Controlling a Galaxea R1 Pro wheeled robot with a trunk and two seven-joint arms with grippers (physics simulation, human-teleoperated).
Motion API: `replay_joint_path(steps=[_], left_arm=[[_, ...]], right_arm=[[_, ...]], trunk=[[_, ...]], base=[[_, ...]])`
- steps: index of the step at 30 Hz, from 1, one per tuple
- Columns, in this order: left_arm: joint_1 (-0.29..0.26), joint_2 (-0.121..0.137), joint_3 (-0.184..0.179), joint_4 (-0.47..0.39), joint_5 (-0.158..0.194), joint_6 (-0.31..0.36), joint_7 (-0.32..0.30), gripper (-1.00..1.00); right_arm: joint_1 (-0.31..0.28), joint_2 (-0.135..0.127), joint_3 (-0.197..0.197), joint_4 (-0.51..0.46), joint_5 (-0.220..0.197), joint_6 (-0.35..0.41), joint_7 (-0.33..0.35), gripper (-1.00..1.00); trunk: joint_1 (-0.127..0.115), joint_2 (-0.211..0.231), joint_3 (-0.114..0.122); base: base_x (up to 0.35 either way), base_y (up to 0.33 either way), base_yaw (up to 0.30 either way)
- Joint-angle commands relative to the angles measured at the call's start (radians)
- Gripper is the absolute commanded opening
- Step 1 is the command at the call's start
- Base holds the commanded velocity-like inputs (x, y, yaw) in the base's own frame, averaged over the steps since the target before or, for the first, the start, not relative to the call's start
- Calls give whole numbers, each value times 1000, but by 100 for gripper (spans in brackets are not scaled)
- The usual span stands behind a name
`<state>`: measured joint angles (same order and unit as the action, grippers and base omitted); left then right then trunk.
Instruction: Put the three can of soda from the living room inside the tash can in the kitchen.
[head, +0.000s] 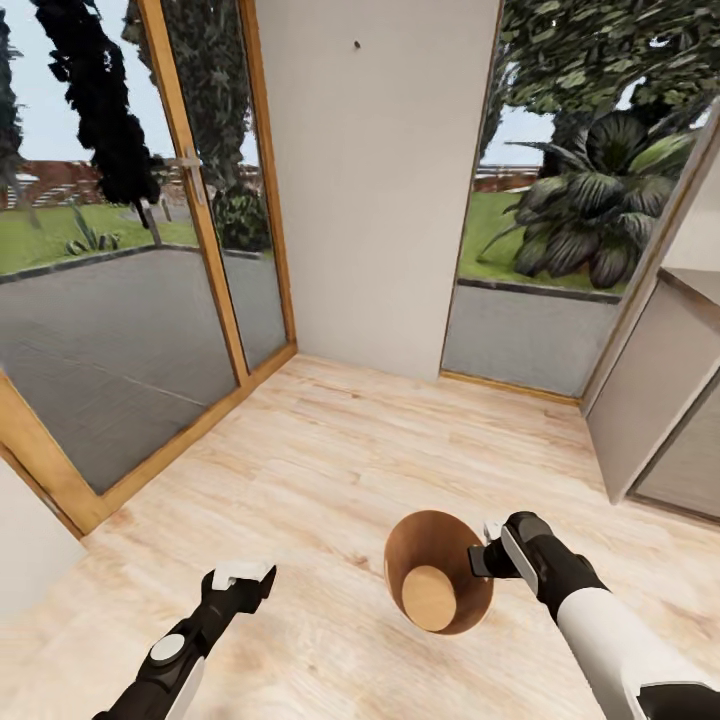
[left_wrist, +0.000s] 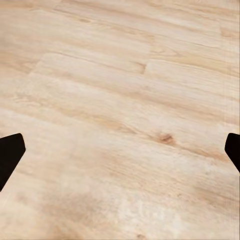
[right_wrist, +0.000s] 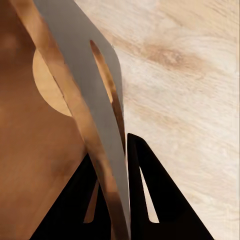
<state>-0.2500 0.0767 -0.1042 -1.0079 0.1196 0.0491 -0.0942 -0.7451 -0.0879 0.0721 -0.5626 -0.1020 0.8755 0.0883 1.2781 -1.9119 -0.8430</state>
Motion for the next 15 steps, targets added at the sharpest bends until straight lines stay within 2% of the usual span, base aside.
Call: replay_joint_path(steps=[1, 8, 15], left_arm=[[0, 0, 0, 0, 0, 0, 0, 100], [0, 0, 0, 0, 0, 0, 1, 100], [0, 0, 0, 0, -1, 0, 0, 100]], right_arm=[[0, 0, -2, 0, -19, 0, 7, -100], [0, 0, -2, 0, -19, 2, 7, -100], [0, 0, -2, 0, -19, 1, 7, -100]], trunk=[[0, 0, -1], [0, 0, -5], [0, 0, -9]], base=[[149, 134, 218], [104, 141, 218], [-22, 236, 218]])
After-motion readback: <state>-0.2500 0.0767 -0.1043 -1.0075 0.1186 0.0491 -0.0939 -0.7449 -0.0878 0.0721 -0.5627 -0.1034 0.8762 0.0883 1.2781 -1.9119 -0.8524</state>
